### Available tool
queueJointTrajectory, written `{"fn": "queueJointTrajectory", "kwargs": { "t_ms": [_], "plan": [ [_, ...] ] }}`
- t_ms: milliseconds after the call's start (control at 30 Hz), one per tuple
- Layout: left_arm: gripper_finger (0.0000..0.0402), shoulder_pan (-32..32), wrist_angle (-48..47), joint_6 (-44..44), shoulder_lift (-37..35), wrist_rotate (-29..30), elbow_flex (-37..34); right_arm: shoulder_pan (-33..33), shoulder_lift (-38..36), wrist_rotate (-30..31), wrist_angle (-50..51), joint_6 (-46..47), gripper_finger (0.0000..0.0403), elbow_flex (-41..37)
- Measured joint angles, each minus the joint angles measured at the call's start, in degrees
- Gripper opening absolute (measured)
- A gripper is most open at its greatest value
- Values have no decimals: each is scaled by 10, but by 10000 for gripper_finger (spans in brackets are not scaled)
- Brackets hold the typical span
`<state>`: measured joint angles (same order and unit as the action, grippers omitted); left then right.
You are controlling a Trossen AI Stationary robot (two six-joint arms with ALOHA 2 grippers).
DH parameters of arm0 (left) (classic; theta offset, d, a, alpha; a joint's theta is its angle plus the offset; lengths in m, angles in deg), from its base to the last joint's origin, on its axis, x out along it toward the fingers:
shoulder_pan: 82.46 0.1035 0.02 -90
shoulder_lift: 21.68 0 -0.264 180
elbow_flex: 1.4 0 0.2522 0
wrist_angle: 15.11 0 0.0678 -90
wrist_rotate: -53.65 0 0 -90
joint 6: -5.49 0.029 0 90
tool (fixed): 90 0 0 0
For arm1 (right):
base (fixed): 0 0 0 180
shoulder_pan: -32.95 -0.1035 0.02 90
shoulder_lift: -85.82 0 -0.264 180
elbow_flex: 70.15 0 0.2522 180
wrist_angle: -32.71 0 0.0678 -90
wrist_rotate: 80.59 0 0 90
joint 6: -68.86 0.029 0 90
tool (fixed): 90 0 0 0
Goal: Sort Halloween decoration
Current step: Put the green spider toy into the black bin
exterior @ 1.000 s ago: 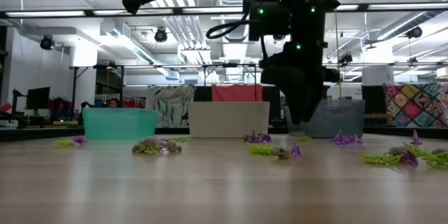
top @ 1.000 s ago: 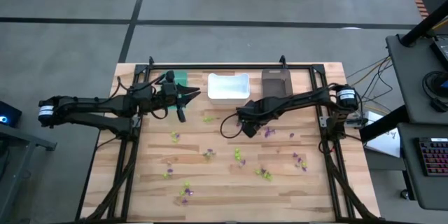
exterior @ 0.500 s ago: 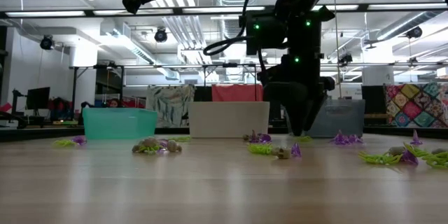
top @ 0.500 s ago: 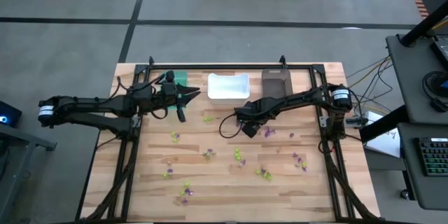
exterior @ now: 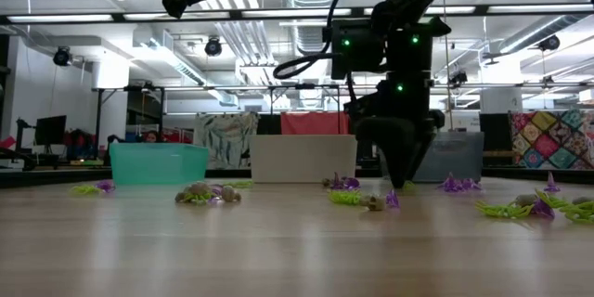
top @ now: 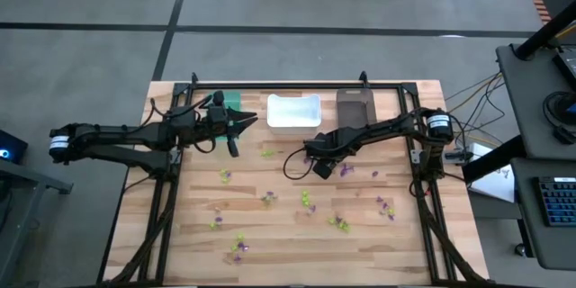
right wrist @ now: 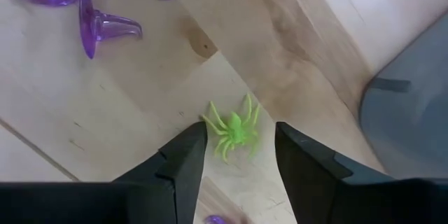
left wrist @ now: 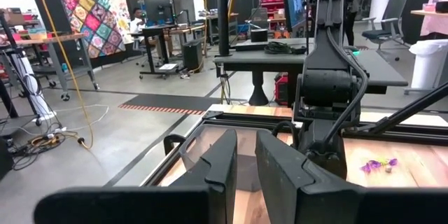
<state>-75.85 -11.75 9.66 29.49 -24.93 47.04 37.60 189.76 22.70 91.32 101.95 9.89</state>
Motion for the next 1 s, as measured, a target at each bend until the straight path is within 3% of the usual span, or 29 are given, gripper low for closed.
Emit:
{"fn": "queueJointTrajectory", "kwargs": {
  "t_ms": [400, 767, 1000],
  "plan": [
    [38, 0, 4, -2, 0, 0, 0, 0, 0, -12, -6, -7, 158, -2],
    [38, 0, 11, -2, 0, 0, 0, 0, 0, -23, -11, -8, 18, -2],
    [38, 0, 11, -3, 0, 0, 0, 0, -8, -21, -8, -7, 11, -4]
  ]
}}
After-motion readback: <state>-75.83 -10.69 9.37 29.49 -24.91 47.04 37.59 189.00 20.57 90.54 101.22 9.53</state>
